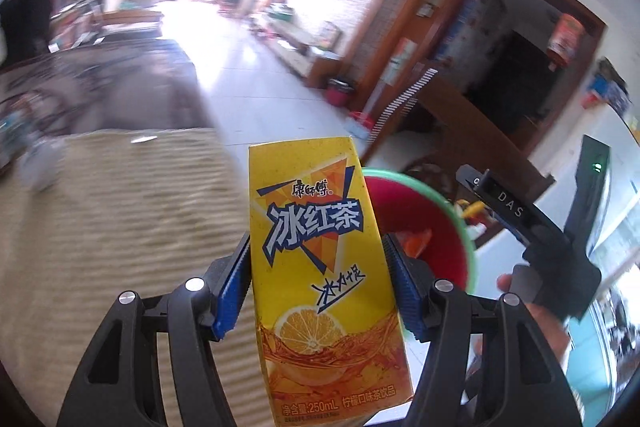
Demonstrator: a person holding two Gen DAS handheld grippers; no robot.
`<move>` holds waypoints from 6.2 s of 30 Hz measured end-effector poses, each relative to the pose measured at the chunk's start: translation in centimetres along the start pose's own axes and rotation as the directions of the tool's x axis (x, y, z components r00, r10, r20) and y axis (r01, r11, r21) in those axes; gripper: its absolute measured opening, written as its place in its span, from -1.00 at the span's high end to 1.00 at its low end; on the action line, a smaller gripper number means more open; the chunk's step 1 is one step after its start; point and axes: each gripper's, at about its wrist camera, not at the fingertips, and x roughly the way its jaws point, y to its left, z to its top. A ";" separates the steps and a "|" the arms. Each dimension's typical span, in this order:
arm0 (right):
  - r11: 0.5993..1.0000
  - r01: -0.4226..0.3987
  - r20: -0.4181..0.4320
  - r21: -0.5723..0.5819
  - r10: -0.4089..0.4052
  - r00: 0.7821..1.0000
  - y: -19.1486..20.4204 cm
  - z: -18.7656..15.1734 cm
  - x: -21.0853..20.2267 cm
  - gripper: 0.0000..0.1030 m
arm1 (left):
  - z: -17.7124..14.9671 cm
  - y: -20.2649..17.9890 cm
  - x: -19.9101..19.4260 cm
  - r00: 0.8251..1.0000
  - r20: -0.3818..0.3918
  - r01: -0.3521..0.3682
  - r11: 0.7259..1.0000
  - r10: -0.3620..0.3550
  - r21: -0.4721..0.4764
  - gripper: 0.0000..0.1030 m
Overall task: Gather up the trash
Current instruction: 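Carry the carton and bottle over the red bin and release both inside, then grasp crumpled grey paper with the left gripper while the right grasps a blue-white wrapper, then carry the wrapper over the red bin with the right gripper while the left holds the paper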
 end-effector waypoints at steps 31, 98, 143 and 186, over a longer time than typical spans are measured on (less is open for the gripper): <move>0.983 0.029 0.152 0.183 -0.058 0.987 0.9 1.3 -0.9 -0.90 | 2.3 -0.5 3.6 0.999 0.005 0.045 0.999 -0.045 -0.002 -0.39; 0.755 -0.598 -0.583 -0.269 0.367 0.725 48.2 -16.1 4.4 -0.90 | -2.8 34.1 -22.1 0.900 0.089 -0.351 0.833 0.426 -0.428 0.11; 0.676 -0.630 -0.555 -0.384 0.376 0.742 33.8 -13.6 -5.9 0.38 | -4.1 35.8 -20.4 0.879 0.005 -0.420 0.781 0.476 -0.462 0.10; 0.936 -0.264 -0.150 -0.232 0.234 0.961 7.4 -4.0 -5.2 0.37 | -2.7 10.0 -13.7 0.922 0.090 -0.367 0.925 0.376 -0.102 0.10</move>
